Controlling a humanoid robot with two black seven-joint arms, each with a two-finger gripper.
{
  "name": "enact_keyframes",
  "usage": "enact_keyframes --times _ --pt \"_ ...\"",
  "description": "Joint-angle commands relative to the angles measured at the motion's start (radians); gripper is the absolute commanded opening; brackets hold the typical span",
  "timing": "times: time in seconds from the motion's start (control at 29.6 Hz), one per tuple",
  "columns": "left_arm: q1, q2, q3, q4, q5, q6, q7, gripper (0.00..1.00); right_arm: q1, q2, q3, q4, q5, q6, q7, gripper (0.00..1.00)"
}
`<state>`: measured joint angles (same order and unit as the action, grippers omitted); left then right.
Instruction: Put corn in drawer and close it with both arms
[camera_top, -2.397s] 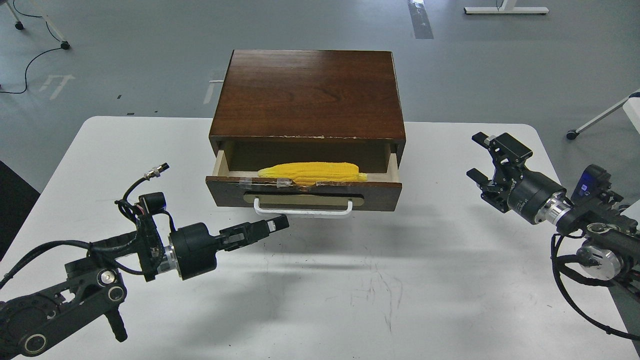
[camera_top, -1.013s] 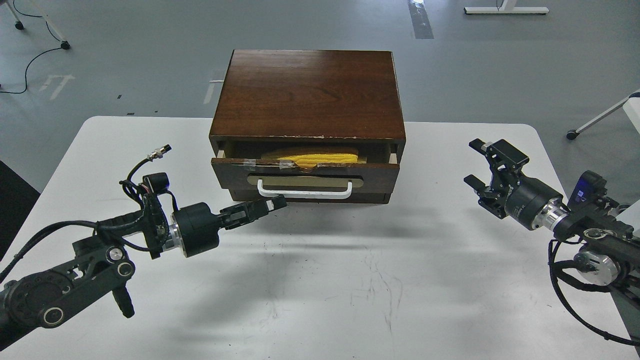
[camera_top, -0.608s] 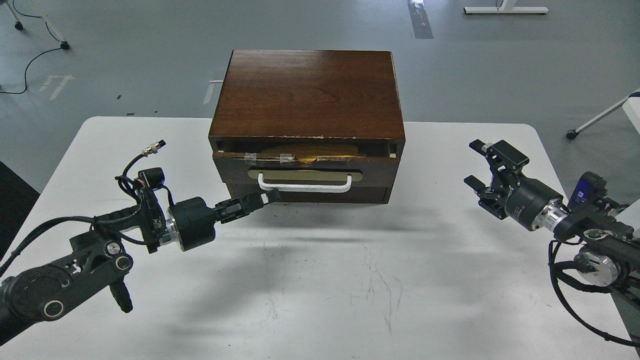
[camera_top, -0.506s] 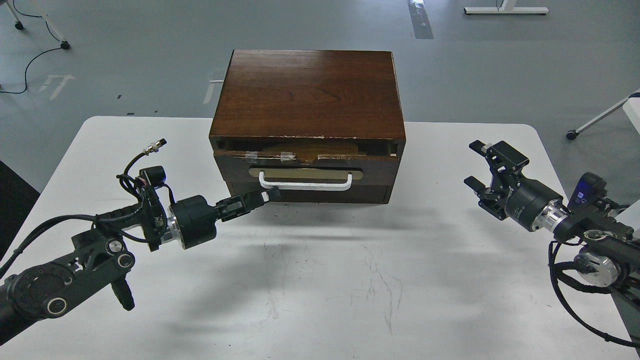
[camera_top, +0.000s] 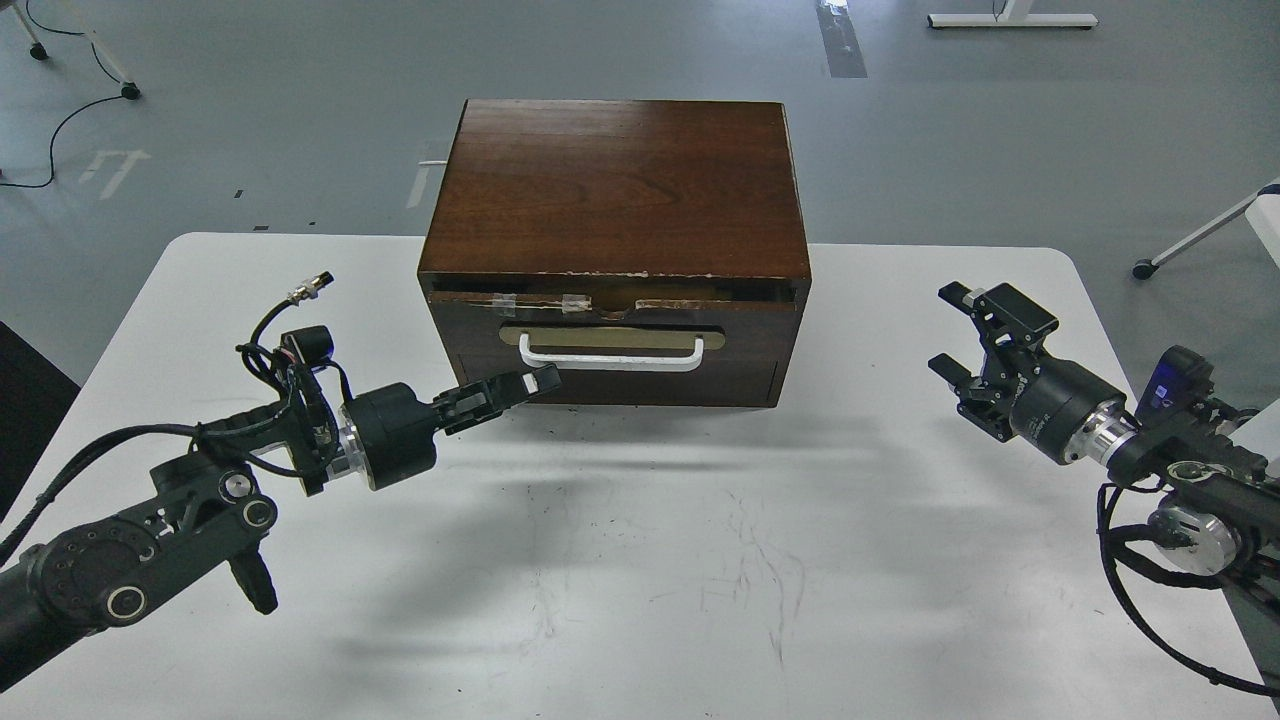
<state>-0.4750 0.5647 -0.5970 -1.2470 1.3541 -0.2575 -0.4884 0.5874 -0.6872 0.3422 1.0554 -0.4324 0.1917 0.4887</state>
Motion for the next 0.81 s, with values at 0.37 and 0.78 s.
enact_keyframes --times 0.37,0.78 --pt "-0.001 0.0 0.0 0.001 -0.007 0.009 0.0 0.0 -0.003 0.0 0.0 0.0 0.0 0.0 0.0 0.99" --pt "-0.001 -0.002 0.0 0.012 -0.007 0.012 0.0 0.0 -0.015 0.0 0.001 0.002 0.0 0.0 0.0 0.99"
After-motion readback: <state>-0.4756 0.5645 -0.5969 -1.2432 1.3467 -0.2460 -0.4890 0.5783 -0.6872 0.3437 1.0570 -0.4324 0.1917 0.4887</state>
